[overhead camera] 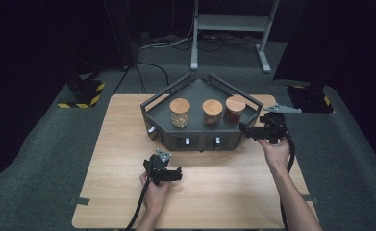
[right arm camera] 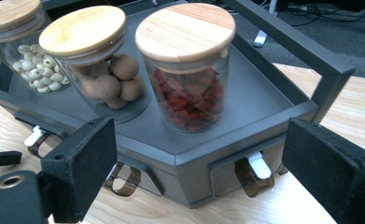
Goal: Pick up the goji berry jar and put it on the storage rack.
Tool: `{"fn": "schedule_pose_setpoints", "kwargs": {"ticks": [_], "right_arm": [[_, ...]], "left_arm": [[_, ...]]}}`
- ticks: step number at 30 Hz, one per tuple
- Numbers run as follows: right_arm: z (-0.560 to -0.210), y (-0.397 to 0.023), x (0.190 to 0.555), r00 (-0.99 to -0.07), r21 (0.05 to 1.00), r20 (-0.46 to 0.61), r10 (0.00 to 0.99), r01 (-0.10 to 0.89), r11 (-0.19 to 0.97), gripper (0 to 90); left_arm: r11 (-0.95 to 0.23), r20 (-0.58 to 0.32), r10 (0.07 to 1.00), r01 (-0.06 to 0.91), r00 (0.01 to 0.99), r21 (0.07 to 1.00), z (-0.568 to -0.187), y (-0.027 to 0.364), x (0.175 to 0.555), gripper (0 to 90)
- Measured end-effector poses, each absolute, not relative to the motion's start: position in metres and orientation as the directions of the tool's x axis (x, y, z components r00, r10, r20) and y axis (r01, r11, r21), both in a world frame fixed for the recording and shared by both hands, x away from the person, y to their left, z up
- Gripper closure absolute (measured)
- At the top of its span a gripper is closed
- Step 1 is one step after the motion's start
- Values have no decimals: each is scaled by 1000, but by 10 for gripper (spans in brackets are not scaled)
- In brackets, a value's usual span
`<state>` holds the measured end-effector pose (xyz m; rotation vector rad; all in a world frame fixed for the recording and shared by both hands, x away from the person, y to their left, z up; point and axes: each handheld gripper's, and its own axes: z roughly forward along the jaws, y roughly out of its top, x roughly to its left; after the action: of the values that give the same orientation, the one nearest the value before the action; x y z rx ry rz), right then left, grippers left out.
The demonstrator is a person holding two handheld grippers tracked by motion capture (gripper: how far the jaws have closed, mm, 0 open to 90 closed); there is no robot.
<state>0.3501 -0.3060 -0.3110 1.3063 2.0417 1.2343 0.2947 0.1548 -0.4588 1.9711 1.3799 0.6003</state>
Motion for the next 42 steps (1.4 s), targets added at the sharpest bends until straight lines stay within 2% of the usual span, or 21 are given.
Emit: {"fn": "schedule_pose_setpoints", "kwargs": {"ticks": [20,42], "right_arm": [[-318,-319,336,-476,850,86,875,493,184,94],[-336,-340,320,-479,856,113,871,492,160,88]], "left_arm": [[-234,2,940,642,341,730,-459,155,295,21],[-235,2,940,642,341,730,-459,155,295,20]]}}
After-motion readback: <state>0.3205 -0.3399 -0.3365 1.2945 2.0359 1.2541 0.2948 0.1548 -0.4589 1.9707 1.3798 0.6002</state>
